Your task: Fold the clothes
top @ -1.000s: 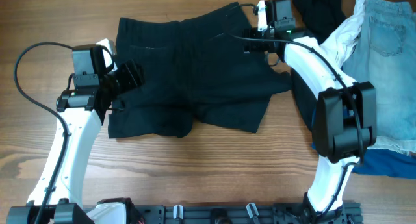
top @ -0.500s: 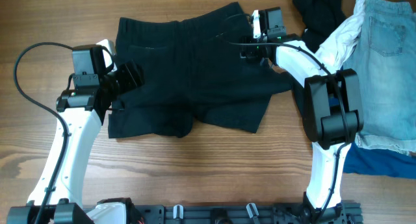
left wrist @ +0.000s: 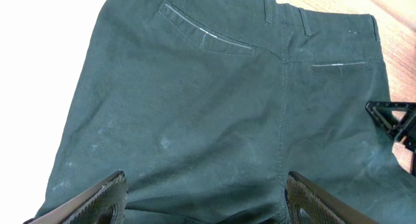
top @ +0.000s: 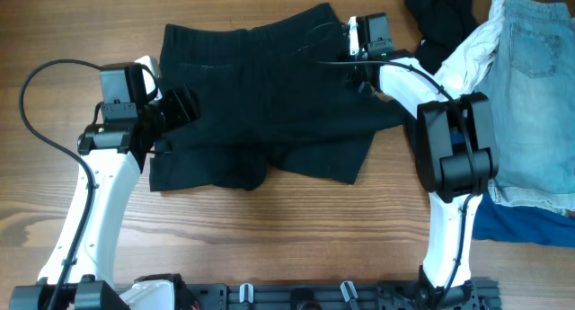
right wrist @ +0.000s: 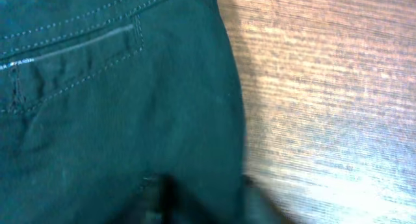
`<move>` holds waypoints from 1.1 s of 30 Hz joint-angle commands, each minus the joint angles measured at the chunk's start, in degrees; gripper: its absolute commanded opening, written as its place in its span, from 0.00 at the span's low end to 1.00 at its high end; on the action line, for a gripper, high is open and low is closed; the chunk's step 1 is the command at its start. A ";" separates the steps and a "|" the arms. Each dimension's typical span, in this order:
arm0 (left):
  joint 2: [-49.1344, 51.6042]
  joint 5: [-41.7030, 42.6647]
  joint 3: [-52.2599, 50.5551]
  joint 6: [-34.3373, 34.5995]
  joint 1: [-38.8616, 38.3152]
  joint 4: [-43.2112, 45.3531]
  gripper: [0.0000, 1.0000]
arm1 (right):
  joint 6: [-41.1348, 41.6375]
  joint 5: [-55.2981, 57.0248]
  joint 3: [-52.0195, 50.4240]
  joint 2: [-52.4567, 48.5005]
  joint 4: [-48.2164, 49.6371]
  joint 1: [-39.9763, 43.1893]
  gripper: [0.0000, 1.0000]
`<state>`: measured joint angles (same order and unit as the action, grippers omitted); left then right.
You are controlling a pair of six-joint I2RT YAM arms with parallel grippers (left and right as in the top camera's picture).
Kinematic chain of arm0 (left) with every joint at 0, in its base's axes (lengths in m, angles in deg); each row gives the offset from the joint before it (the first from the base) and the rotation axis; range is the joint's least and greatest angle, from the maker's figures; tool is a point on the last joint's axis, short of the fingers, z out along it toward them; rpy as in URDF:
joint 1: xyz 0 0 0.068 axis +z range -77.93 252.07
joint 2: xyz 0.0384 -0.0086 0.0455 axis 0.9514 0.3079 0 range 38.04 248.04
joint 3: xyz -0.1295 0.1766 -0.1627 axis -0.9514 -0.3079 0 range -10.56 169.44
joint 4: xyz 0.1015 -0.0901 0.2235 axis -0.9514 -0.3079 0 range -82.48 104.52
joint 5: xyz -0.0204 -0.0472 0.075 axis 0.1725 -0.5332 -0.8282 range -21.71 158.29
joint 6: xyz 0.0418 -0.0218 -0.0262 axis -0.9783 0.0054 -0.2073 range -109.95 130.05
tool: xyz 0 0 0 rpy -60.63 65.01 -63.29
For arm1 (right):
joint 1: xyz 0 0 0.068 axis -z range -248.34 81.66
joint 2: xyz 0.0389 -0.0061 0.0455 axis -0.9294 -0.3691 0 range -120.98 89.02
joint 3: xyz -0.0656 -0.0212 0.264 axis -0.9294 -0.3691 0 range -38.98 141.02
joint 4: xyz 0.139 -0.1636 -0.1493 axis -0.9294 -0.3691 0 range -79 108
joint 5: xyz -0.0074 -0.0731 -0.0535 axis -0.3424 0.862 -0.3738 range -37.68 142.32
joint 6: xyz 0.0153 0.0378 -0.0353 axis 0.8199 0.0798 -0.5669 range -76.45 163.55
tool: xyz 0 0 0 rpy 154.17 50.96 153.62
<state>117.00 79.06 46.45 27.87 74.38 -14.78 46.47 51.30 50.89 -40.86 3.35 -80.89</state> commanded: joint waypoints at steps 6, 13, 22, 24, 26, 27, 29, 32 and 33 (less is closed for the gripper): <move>0.57 -1.07 0.31 -1.18 -0.33 0.39 0.78 | 0.28 0.13 7.56 -0.24 5.88 -0.04 0.04; 0.57 -1.42 0.31 -1.18 -0.33 0.50 0.78 | 3.87 -0.50 18.97 0.15 7.91 -1.14 0.04; 0.57 -1.42 0.31 -1.49 -0.33 2.21 0.78 | 4.81 -0.26 19.19 0.81 9.18 -1.88 1.00; 0.57 -1.42 0.31 -3.10 -0.33 3.13 0.78 | 4.76 -0.28 19.21 1.99 6.58 -1.84 1.00; 0.57 -1.40 0.31 -4.20 -0.33 5.29 0.79 | 4.76 -0.57 19.21 3.67 3.23 -1.86 1.00; 0.74 -1.29 0.31 -4.24 -0.33 7.52 0.81 | 4.72 -1.46 19.21 5.16 0.42 -1.86 1.00; 1.70 -0.50 0.37 -5.88 -0.33 12.11 0.83 | 4.55 -3.74 19.21 7.39 -4.07 -1.86 1.00; 6.43 -0.31 1.53 -7.15 -0.33 18.58 0.84 | 4.52 -7.34 19.21 10.25 -10.21 -1.86 1.00; 8.50 -0.31 2.47 -7.54 -0.33 19.39 0.84 | 4.52 -8.13 19.21 10.86 -11.69 -1.86 1.00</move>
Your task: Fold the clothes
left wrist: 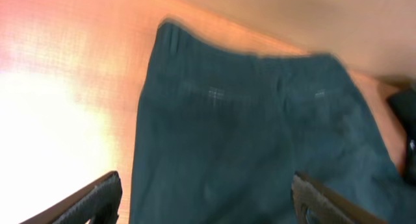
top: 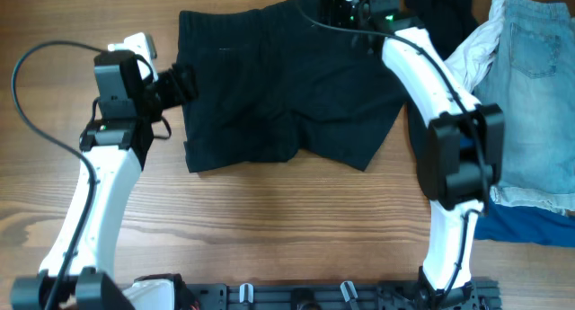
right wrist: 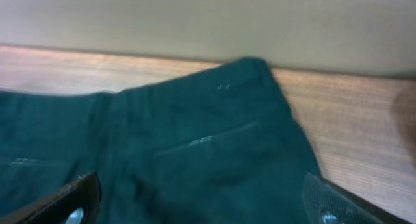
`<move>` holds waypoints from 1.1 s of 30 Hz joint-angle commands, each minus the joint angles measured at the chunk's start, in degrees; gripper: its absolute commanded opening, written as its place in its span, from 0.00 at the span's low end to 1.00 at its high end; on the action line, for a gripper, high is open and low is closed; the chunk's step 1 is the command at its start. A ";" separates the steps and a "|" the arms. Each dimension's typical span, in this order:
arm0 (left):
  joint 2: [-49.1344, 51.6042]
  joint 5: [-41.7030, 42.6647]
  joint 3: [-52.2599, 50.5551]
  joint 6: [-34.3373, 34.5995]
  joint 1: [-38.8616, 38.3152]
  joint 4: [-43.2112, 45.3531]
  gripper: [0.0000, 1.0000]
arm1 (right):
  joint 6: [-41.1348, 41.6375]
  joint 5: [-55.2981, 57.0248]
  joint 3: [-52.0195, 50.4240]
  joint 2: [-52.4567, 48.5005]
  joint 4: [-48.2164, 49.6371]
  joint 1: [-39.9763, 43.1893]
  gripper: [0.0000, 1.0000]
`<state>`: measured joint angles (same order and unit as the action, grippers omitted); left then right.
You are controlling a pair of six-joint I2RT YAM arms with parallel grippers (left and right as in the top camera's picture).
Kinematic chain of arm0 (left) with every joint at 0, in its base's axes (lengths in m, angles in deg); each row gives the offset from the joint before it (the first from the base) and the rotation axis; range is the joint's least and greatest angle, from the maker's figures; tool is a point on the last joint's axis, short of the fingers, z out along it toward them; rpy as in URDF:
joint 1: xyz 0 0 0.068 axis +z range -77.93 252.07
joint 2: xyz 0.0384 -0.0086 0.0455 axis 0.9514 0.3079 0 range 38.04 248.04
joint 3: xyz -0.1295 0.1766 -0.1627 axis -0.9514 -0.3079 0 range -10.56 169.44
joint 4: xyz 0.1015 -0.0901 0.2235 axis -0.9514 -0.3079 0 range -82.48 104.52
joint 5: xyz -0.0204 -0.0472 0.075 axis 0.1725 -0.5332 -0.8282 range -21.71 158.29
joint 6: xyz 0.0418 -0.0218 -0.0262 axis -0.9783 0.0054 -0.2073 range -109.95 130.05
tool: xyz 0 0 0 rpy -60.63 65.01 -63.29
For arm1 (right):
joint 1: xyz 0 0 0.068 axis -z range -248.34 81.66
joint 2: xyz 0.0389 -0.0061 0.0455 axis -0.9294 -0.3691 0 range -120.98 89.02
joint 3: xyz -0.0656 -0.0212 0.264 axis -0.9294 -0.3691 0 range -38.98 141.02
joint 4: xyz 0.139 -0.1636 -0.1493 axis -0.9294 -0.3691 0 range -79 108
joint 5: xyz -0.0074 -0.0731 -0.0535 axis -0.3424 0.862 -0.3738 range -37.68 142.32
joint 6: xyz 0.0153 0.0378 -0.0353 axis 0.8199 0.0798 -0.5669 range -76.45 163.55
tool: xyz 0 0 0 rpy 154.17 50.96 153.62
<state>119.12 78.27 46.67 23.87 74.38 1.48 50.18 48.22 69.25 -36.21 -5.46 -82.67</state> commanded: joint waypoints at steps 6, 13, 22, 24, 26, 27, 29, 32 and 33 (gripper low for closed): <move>26.95 0.46 19.12 -7.04 -0.33 -1.55 0.84 | 0.83 -5.40 0.85 8.57 -12.81 -0.09 1.00; 38.84 -4.11 33.33 -7.69 -0.33 -3.39 0.84 | 0.61 -4.28 0.83 8.55 -20.65 -0.02 1.00; 44.02 -3.26 33.33 -9.11 -0.35 -6.10 0.82 | 0.90 -7.17 0.52 8.44 -20.65 -0.13 1.00; 44.52 -2.71 33.33 -9.09 -0.33 -6.32 0.80 | 0.90 -7.17 0.04 8.44 -20.52 -0.22 1.00; 44.63 -1.97 33.33 -9.05 -0.35 -6.60 0.77 | 0.90 -7.19 -0.66 8.44 -20.48 -0.31 1.00; 44.63 -1.42 33.33 -8.92 -0.35 -6.97 0.76 | 0.92 -7.19 -0.94 8.44 -20.46 -0.33 1.00; 44.63 -0.57 33.33 -8.92 -0.39 -7.74 0.72 | 0.90 -7.19 -1.42 8.41 -20.50 -0.48 1.00; 44.96 -0.42 33.33 -8.92 -0.98 -8.31 0.65 | 0.94 -7.19 -2.25 8.37 -20.22 -0.63 1.00; 45.22 -0.42 33.33 -8.92 -1.25 -8.33 0.61 | 0.94 -7.19 -2.32 8.33 -20.26 -0.70 1.00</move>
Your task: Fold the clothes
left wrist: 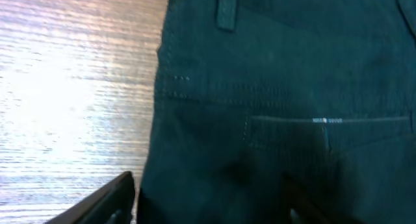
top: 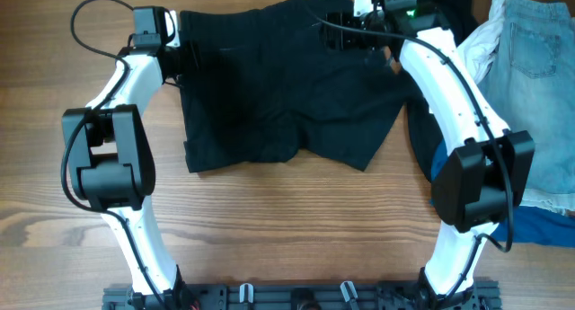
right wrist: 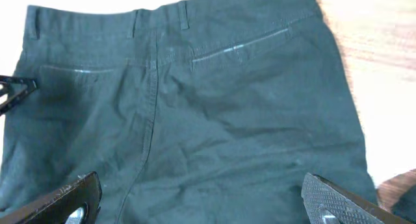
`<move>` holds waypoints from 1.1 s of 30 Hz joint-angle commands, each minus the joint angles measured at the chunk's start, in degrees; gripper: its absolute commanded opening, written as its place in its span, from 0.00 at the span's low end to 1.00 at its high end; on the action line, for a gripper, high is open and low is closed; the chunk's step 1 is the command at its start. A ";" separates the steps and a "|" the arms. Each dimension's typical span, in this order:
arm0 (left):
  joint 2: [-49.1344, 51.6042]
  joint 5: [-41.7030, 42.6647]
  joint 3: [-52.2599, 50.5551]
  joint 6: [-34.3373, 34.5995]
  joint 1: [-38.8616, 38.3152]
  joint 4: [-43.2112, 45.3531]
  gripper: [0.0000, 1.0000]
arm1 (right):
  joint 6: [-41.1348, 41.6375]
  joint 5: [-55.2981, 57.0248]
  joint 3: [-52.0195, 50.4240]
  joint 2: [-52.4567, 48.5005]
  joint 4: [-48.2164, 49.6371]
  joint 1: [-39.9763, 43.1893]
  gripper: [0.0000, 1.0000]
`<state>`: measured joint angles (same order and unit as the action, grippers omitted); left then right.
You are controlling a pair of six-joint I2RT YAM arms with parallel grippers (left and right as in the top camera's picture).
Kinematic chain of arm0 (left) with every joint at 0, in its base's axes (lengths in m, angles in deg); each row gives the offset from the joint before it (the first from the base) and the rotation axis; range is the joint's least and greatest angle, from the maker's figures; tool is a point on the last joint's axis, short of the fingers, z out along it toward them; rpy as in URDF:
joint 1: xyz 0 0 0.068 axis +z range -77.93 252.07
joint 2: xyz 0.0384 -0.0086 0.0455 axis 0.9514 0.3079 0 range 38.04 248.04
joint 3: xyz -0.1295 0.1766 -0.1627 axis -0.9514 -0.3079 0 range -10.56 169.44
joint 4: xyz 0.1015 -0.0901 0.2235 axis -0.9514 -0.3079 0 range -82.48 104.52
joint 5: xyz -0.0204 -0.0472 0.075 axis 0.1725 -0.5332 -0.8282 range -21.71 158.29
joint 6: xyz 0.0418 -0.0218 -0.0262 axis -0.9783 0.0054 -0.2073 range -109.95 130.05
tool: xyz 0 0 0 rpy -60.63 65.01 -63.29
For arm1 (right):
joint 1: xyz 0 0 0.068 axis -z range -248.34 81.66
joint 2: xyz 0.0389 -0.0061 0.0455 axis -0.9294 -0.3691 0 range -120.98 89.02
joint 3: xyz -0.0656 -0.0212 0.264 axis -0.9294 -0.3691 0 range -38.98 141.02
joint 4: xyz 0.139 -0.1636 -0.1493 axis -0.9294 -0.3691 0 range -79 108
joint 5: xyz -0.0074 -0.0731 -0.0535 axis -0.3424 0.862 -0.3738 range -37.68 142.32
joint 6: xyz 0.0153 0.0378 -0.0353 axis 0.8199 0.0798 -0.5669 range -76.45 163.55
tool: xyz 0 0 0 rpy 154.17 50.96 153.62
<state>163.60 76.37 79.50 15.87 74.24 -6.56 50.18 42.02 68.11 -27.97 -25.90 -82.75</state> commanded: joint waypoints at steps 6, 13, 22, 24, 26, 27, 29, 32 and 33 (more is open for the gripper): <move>2.10 1.51 0.50 -0.90 -2.75 -1.29 0.37 | 1.01 -0.98 -1.46 0.09 -0.07 -0.85 1.00; 0.00 -3.30 0.61 5.62 -0.33 -5.88 0.04 | 2.10 -1.70 -1.46 0.09 -1.81 -1.14 1.00; -8.90 -4.92 0.61 16.65 17.90 -23.32 0.04 | 2.62 -5.84 -1.46 0.09 -4.00 -2.03 1.00; -9.57 -4.48 0.61 17.64 22.23 -28.09 0.04 | 2.86 -6.54 -1.46 0.09 -4.17 -2.69 1.00; -9.62 -3.61 0.59 17.62 25.46 -32.06 0.04 | 3.30 -6.54 -1.46 0.09 -4.72 -3.41 1.00; -9.51 -3.13 0.59 17.62 26.91 -34.18 0.04 | 3.96 -6.47 -1.46 0.09 -5.16 -3.85 1.00; -9.51 -2.99 0.37 17.57 28.92 -37.97 0.04 | 4.07 -6.49 -1.46 0.09 -6.38 -4.83 0.99; -9.51 -3.48 0.15 16.90 29.88 -41.62 0.04 | 4.72 -6.32 -1.46 0.09 -8.39 -6.29 0.99; -9.51 -3.89 0.00 16.90 29.88 -42.36 0.04 | 5.79 -5.95 -1.46 0.09 -9.33 -6.84 1.00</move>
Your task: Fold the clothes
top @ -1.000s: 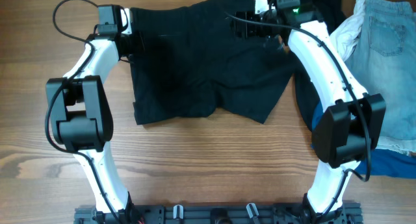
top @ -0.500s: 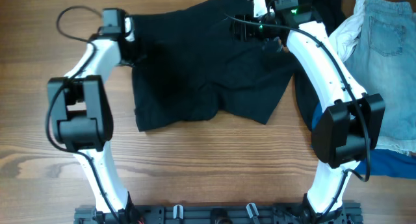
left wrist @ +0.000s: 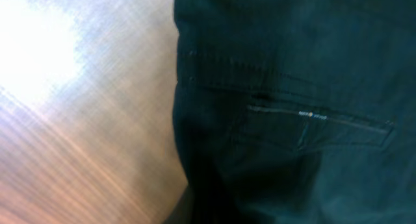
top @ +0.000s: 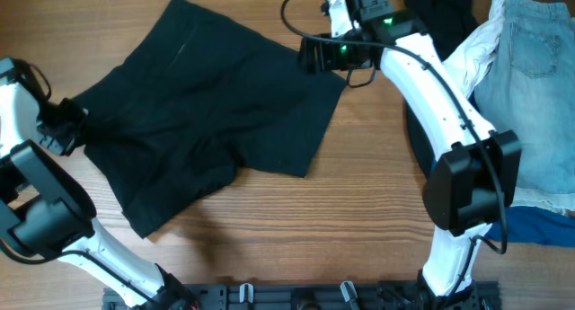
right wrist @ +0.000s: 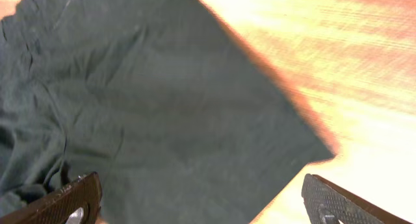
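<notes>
The black shorts (top: 207, 103) lie slantwise across the left half of the table, waist toward the left and legs toward the right. My left gripper (top: 67, 121) is at the far left, shut on the waist edge. The left wrist view is filled by a back pocket of the shorts (left wrist: 292, 87), and its fingers are hidden in dark cloth. My right gripper (top: 310, 54) hangs open over the far leg. In the right wrist view the right gripper (right wrist: 205, 208) has its fingertips (right wrist: 75, 198) wide apart above the shorts (right wrist: 162, 87), with nothing between them.
A pile of other clothes fills the right side: light denim shorts (top: 535, 94), a white garment (top: 472, 58), a black garment (top: 440, 13) and a blue cloth (top: 521, 225). Bare wooden table (top: 341, 238) lies in front of the shorts.
My left gripper has gone from the upper middle to the far left edge, and the shorts came with it and turned slantwise. The right gripper moved left, still open.
The shorts first lay rumpled at mid-table, with my left gripper open beside them and the right one at their waist corner. Then they lay flat and farther back, both grippers open. Then my left gripper was at the left waist corner. Now it holds them at the far left.
</notes>
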`<move>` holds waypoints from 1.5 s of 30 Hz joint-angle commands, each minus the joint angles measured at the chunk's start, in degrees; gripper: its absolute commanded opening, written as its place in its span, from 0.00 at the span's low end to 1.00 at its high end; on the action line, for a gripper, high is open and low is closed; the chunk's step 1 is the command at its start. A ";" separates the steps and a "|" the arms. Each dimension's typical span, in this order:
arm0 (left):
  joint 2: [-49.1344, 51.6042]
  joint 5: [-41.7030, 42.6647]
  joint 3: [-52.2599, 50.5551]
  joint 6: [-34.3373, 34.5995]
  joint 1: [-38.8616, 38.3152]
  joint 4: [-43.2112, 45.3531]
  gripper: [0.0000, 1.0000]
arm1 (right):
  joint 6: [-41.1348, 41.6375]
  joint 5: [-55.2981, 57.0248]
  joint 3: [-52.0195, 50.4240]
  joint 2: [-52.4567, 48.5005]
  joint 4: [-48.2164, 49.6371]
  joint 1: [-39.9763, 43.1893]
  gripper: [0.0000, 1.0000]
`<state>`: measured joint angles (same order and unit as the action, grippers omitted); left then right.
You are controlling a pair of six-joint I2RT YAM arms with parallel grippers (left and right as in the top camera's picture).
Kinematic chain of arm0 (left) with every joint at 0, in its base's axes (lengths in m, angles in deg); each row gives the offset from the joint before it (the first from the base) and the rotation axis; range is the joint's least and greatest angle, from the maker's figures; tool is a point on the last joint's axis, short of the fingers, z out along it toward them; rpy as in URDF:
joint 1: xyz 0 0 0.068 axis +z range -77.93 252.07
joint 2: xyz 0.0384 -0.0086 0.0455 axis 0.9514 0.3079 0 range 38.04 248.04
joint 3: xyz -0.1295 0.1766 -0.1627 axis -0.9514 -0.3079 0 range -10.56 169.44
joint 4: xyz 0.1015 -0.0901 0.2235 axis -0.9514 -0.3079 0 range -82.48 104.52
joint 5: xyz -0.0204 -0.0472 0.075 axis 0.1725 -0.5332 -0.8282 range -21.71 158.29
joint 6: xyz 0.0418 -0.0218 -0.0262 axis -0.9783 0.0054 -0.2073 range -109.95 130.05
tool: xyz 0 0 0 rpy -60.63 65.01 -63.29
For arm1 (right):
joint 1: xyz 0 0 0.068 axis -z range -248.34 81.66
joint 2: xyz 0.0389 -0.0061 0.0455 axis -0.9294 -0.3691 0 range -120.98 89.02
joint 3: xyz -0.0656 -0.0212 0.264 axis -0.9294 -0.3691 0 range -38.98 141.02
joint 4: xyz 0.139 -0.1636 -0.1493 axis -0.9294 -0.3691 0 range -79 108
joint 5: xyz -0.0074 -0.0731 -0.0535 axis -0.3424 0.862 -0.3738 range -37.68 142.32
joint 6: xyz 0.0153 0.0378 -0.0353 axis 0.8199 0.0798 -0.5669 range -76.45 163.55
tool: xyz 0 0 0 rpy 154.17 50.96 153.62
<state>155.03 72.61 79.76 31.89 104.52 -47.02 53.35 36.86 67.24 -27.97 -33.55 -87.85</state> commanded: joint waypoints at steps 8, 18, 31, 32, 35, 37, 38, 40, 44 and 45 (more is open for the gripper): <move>-1.03 0.11 -0.37 -1.97 -0.83 -4.44 0.04 | 0.98 -0.94 -0.59 0.42 -6.10 -4.98 1.00; -1.03 0.31 -0.37 -5.14 -0.83 -5.81 0.61 | -0.81 -0.98 -0.57 3.72 -6.27 -7.65 1.00; -1.31 0.26 -0.37 -4.92 -0.66 -6.21 0.60 | -2.23 -1.14 -0.57 5.05 -6.58 -7.65 1.00; -1.42 0.07 -0.37 -4.90 -0.66 -6.19 0.60 | -2.29 -1.16 -0.57 5.03 -6.58 -7.65 1.00; -2.16 -0.17 -0.37 -4.90 -0.55 -6.21 0.60 | -2.32 -1.14 -0.57 5.03 -6.27 -7.65 1.00; -2.89 -0.15 -0.37 -4.90 -0.35 -6.21 0.60 | -2.32 -1.09 -0.57 5.03 -5.99 -7.65 1.00; -3.23 -0.13 -0.37 -4.90 -0.28 -6.25 0.60 | -2.29 -0.90 -0.57 5.03 -5.92 -7.65 1.00; -3.89 -0.13 -0.37 -4.90 -0.28 -6.27 0.60 | -2.08 -0.22 -0.57 5.03 -5.88 -7.63 1.00; -5.44 0.42 -0.37 -6.78 -0.81 -6.91 0.61 | 2.58 5.38 -0.59 4.90 -6.60 -7.63 1.00; -5.86 1.01 -0.37 -7.76 -1.27 -6.88 0.60 | 2.86 6.08 -0.59 4.81 -6.64 -7.61 1.00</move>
<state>152.32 72.63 79.72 27.63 103.95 -53.46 53.13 38.36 67.21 -24.21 -39.86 -95.52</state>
